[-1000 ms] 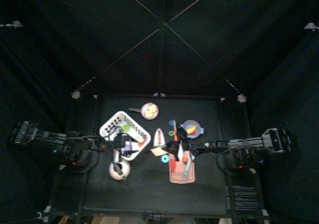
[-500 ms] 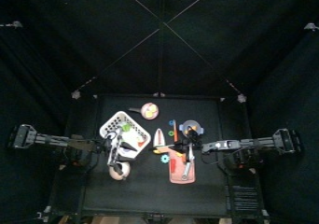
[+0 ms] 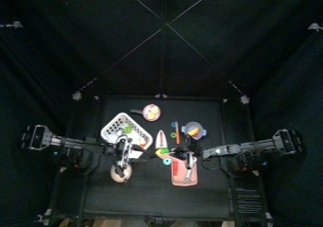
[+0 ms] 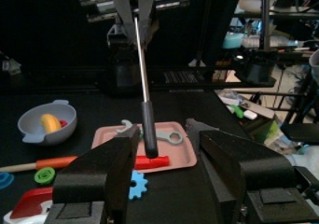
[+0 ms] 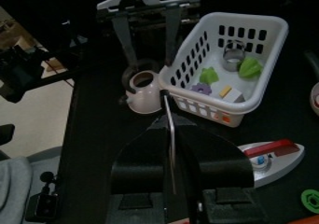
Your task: Grab handle of cleaver
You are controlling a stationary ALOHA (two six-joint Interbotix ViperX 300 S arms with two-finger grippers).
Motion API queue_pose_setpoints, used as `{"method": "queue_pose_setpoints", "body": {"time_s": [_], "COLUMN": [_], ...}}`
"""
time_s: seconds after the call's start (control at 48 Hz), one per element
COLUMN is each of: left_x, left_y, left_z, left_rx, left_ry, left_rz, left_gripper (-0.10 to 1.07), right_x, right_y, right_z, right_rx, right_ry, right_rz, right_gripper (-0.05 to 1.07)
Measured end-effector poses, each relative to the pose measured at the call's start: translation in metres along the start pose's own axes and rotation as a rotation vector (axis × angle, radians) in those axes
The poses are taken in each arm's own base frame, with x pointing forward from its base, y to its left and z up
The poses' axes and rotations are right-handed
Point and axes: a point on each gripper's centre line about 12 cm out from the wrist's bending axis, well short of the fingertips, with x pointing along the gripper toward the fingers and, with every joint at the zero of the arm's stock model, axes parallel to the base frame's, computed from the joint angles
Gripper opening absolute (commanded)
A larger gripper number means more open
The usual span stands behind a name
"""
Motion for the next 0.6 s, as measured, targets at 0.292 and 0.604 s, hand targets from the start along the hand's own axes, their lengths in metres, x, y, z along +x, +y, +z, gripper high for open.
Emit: {"method": "queue_pose_setpoints", "body": {"time_s": [0.292,0.604], "left_x": [0.027,0.031], "left_y": [0.004,0.010], "left_z": [-0.011,-0.012], "left_rx": [-0.011,-0.041], "left_ry": [0.037,0.036], "left_rz": [0.004,0.037], "left_gripper": [0.82,0.68], "right_x": [0.000,0.000], "right_y": [0.000,0.000], "right_z": [0.004,0.004], "right_rx": [-0.001,-0.019], "right_ry": [-0.011,-0.013], "right_rz": [-0.007,-0.006], "right_gripper": [0.46,0.46]}}
